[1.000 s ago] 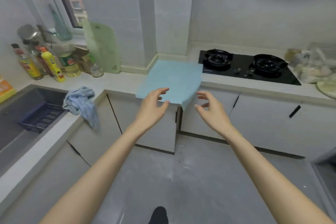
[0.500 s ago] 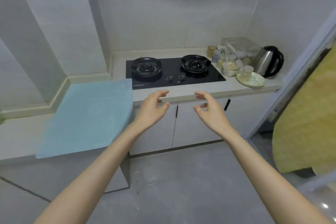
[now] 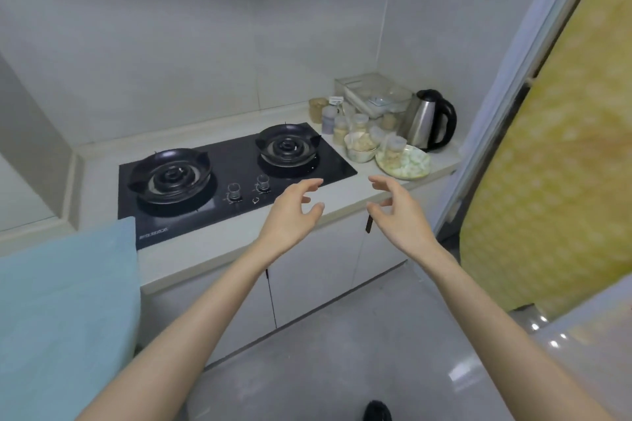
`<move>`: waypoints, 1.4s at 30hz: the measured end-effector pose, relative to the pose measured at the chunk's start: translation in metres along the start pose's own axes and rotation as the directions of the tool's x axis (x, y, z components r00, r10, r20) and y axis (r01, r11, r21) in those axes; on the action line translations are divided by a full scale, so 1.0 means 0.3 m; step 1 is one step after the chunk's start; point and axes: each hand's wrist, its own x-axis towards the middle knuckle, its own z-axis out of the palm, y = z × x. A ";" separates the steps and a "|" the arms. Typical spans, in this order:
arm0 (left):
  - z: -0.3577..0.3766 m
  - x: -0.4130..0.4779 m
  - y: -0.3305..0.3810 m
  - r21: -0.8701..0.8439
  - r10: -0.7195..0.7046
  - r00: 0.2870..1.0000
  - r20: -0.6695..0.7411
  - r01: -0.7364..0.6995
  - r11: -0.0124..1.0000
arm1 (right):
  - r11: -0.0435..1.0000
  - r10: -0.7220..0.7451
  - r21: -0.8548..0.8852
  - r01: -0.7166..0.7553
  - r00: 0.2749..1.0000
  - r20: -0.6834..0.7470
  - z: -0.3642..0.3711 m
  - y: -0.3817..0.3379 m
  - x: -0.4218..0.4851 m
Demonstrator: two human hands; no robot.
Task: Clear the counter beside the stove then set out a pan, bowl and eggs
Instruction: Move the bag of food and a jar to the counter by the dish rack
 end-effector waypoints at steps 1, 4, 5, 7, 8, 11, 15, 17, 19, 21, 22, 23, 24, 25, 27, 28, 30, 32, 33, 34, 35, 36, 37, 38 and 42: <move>0.033 0.057 -0.001 -0.003 0.001 1.000 0.007 -0.001 1.000 | 1.000 0.008 -0.001 -0.008 1.000 -0.002 -0.010 0.035 0.051; 0.112 0.195 -0.005 -0.005 -0.009 1.000 0.019 0.009 1.000 | 1.000 0.018 0.006 -0.018 1.000 0.002 -0.032 0.124 0.181; 0.143 0.250 -0.006 -0.007 -0.014 1.000 0.020 0.014 1.000 | 1.000 0.016 0.008 -0.016 1.000 0.006 -0.041 0.160 0.235; 0.206 0.368 -0.003 -0.016 -0.040 0.999 0.007 0.040 0.999 | 1.000 0.010 -0.001 -0.010 1.000 0.022 -0.063 0.234 0.349; 0.230 0.417 -0.001 -0.025 -0.059 0.998 0.000 0.059 0.998 | 1.000 0.005 -0.010 -0.005 0.999 0.036 -0.072 0.264 0.397; 0.304 0.574 0.008 -0.044 -0.104 0.994 -0.017 0.104 0.994 | 1.000 -0.011 -0.025 0.013 0.996 0.093 -0.102 0.349 0.554; 0.386 0.776 0.001 -0.091 -0.194 0.980 -0.034 0.190 0.978 | 0.998 -0.038 -0.035 0.044 0.988 0.151 -0.136 0.443 0.777; 0.407 0.845 -0.015 -0.107 -0.231 0.972 -0.036 0.226 0.968 | 0.998 -0.051 -0.024 0.056 0.985 0.164 -0.136 0.474 0.863; 0.424 0.904 -0.039 -0.105 -0.258 0.966 -0.030 0.253 0.962 | 0.997 -0.068 -0.024 0.073 0.984 0.162 -0.130 0.508 0.941; 0.444 0.978 -0.077 -0.104 -0.288 0.957 -0.034 0.284 0.953 | 0.995 -0.079 -0.047 0.088 0.983 0.166 -0.118 0.546 1.035; 0.453 1.018 -0.097 -0.103 -0.303 0.952 -0.040 0.298 0.949 | 0.993 -0.090 -0.063 0.102 0.982 0.169 -0.109 0.564 1.085; 0.461 1.051 -0.116 -0.104 -0.317 0.947 -0.046 0.311 0.945 | 0.989 -0.104 -0.084 0.119 0.979 0.173 -0.099 0.582 1.127; 0.472 1.091 -0.140 -0.108 -0.331 0.942 -0.052 0.325 0.940 | 0.984 -0.119 -0.110 0.140 0.977 0.178 -0.087 0.600 1.175; 0.482 1.125 -0.159 -0.115 -0.343 0.938 -0.053 0.336 0.935 | 0.980 -0.122 -0.134 0.148 0.975 0.186 -0.075 0.616 1.214; 0.507 1.198 -0.197 -0.126 -0.358 0.933 -0.040 0.351 0.928 | 0.973 -0.107 -0.179 0.146 0.972 0.210 -0.050 0.647 1.292; 0.522 1.242 -0.221 -0.125 -0.367 0.930 -0.028 0.361 0.924 | 0.968 -0.097 -0.205 0.144 0.970 0.223 -0.034 0.663 1.334; 0.547 1.322 -0.265 -0.127 -0.385 0.923 -0.004 0.382 0.916 | 0.958 -0.073 -0.249 0.140 0.963 0.259 -0.003 0.691 1.403; 0.575 1.403 -0.313 -0.131 -0.408 0.913 0.016 0.406 0.904 | 0.952 -0.039 -0.279 0.128 0.952 0.305 0.034 0.719 1.472; 0.590 1.448 -0.341 -0.133 -0.414 0.910 0.023 0.414 0.901 | 0.946 -0.016 -0.300 0.119 0.945 0.326 0.057 0.741 1.512; 0.603 1.477 -0.357 -0.135 -0.418 0.908 0.029 0.417 0.899 | 0.938 0.007 -0.328 0.116 0.937 0.350 0.073 0.755 1.536; 0.617 1.508 -0.376 -0.144 -0.413 0.910 0.027 0.413 0.899 | 0.928 0.037 -0.356 0.108 0.925 0.377 0.091 0.773 1.565; 0.628 1.534 -0.388 -0.157 -0.406 0.914 0.019 0.403 0.901 | 0.922 0.076 -0.376 0.090 0.912 0.403 0.106 0.788 1.589; 0.640 1.563 -0.402 -0.171 -0.398 0.917 0.005 0.393 0.904 | 0.920 0.125 -0.387 0.058 0.894 0.431 0.124 0.803 1.615; 0.652 1.582 -0.413 -0.175 -0.386 0.922 -0.010 0.379 0.909 | 0.919 0.166 -0.394 0.032 0.874 0.457 0.137 0.811 1.628; 0.694 1.636 -0.456 -0.186 -0.401 0.915 -0.035 0.388 0.903 | 0.895 0.213 -0.444 0.049 0.827 0.521 0.186 0.835 1.660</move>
